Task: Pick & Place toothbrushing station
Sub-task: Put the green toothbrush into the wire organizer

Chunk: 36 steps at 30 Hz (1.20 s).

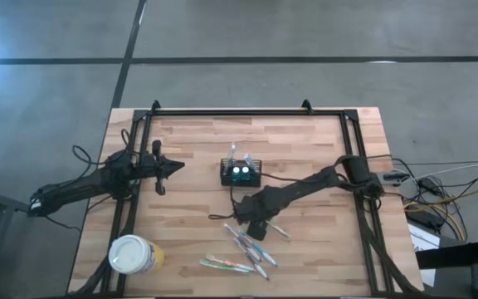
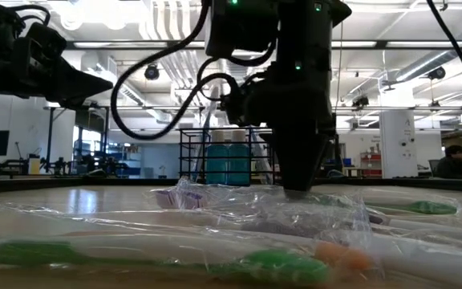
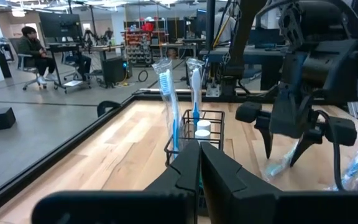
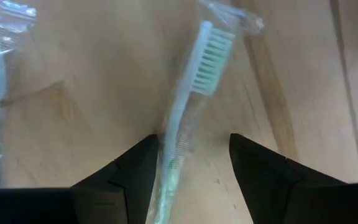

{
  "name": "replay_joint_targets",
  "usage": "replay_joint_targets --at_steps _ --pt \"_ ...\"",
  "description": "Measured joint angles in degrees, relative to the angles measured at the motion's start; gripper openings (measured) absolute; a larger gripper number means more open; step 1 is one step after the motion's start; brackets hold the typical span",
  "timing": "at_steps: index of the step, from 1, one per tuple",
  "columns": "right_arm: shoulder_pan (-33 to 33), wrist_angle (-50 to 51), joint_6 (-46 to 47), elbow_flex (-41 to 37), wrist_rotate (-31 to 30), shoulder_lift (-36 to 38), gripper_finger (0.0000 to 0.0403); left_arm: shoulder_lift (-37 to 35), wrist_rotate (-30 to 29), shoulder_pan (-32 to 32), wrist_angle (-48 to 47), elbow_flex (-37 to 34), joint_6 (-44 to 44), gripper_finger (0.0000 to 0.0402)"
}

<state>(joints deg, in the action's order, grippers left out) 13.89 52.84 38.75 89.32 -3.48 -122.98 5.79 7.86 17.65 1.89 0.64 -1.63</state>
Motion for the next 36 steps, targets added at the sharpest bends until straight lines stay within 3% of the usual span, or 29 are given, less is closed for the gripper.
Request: replay_joint_targets --at_steps 8,18,25,28,32,36 --pt "0.0 -0.7 -3.6 -0.5 0.4 -0.3 0.0173 0.0 0.0 0.0 -0.2 0.0 0.9 0.0019" --pt "0.1 -0.6 -6.8 -0.8 -2.4 1.3 0.0021 0.0 0.1 0.0 -0.3 0.0 0.9 0.0019" --pt "0.4 0.3 -10.7 -0.7 -2.7 3.1 0.0015 0.0 0.1 0.0 -0.4 0.0 0.9 0.0019" --pt "1.3 -0.6 -13.2 -0.9 -6.1 6.7 0.0014 0.0 0.1 0.0 -0.4 0.0 0.9 0.0019" --pt "3.0 -7.7 -18.3 -3.4 -8.7 15.1 0.0014 0.0 0.1 0.0 -0.5 0.0 0.9 0.0019" --pt "3.9 -20.8 -22.9 -11.3 -10.1 26.6 0.0014 0.0 0.2 0.0 -0.5 0.0 0.9 0.0019"
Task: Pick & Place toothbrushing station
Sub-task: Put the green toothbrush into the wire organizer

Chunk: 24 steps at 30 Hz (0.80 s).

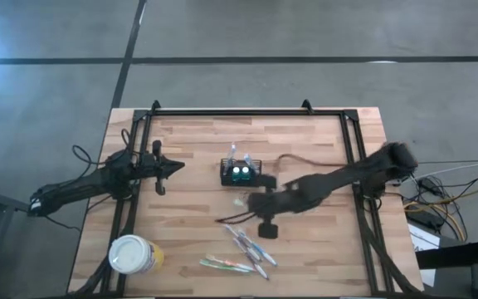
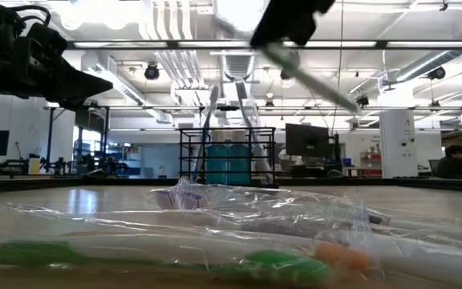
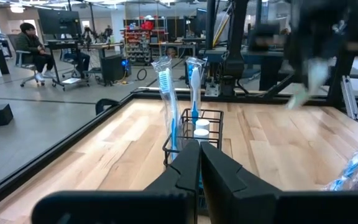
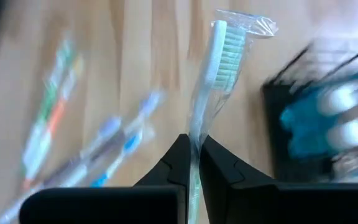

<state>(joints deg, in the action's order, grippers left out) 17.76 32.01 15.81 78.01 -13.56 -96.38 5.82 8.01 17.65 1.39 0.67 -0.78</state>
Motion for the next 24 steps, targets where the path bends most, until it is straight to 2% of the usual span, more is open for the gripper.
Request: replay_joint_targets --at_steps 4,12,19,24 --pt "0.0 -11.7 -3.7 -11.7 -3.3 12.6 0.0014 0.0 0.0 0.0 0.0 0.0 0.1 0.0019" --pt "0.0 -36.2 -12.0 -36.1 -3.2 36.8 0.0013 0.0 0.0 0.0 -0.1 0.0 0.2 0.0019" --pt "0.0 -53.2 -14.4 -52.6 -3.2 51.7 0.0013 0.0 -0.1 0.0 -0.1 0.0 0.0 0.0019" --pt "0.0 -59.3 -15.0 -60.9 -3.1 60.5 0.0013 0.0 -0.1 0.0 -0.1 0.0 0.0 0.0019"
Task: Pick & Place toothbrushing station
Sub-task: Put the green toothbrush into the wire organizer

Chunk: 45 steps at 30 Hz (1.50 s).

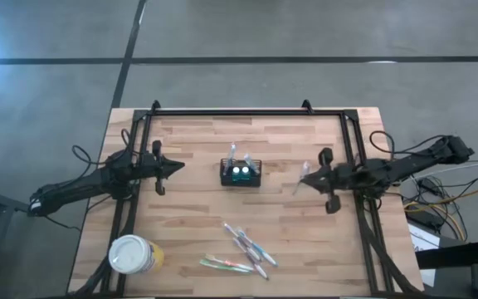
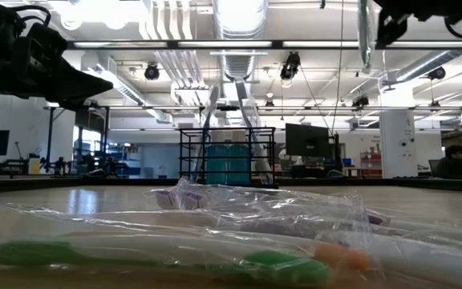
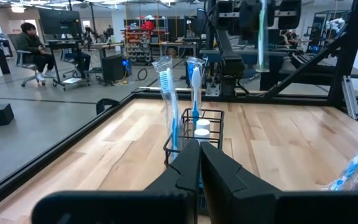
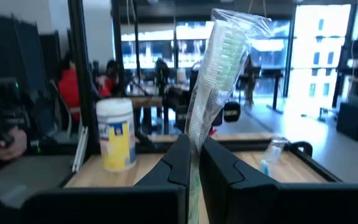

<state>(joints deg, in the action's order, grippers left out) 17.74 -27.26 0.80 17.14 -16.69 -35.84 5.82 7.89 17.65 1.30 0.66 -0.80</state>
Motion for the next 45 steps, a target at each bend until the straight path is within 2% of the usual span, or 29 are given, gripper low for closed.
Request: replay_joint_targets --at_steps 17,27,34,39,45 --pt "0.0 -5.3 -5.1 -14.5 -0.4 20.9 0.0013 0.0 -0.1 0.0 0.0 0.0 0.3 0.0019" --pt "0.0 1.2 -5.7 -16.6 -1.6 30.3 0.0013 0.0 -0.1 0.0 -0.4 0.0 0.7 0.0019" --pt "0.0 2.5 -5.5 -16.6 -1.7 30.8 0.0013 0.0 -0.1 0.0 -0.6 0.0 0.8 0.0019" --pt "-0.1 1.1 -2.9 -16.6 -8.0 30.3 0.0013 0.0 -0.1 0.0 -0.6 0.0 0.8 0.0019" --pt "0.0 -8.6 -5.2 -14.5 -7.7 21.2 0.0013 0.0 -0.2 0.0 -0.5 -0.1 0.8 0.0019"
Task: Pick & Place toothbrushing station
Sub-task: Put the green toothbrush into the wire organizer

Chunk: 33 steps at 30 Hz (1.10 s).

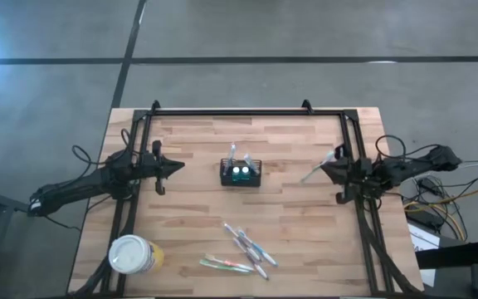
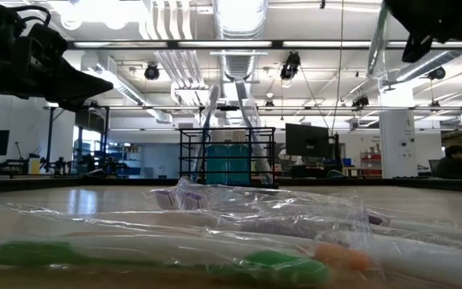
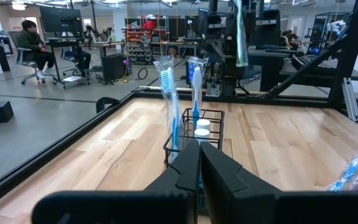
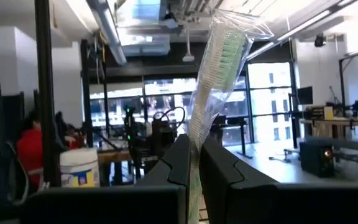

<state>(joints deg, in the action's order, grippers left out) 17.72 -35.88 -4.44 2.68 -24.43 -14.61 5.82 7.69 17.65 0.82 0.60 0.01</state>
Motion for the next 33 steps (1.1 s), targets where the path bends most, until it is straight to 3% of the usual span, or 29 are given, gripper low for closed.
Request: replay_joint_targets --at_steps 7,17,24,33 --pt "0.0 -0.1 -1.5 11.7 -5.6 -20.4 0.0013 0.0 -0.1 0.0 0.0 0.0 0.2 0.0019" --pt "-0.4 -6.0 -7.9 27.8 -5.5 -47.7 0.0013 0.0 -0.1 0.0 0.0 0.0 0.5 0.0019" --pt "-3.2 -14.0 -8.0 31.1 -5.2 -59.5 0.0013 0.0 -0.1 0.0 0.1 0.0 1.0 0.0019" --pt "-7.1 -21.4 -5.0 30.9 -5.1 -68.3 0.0013 0.0 -0.1 0.0 0.7 -0.1 1.0 0.0019"
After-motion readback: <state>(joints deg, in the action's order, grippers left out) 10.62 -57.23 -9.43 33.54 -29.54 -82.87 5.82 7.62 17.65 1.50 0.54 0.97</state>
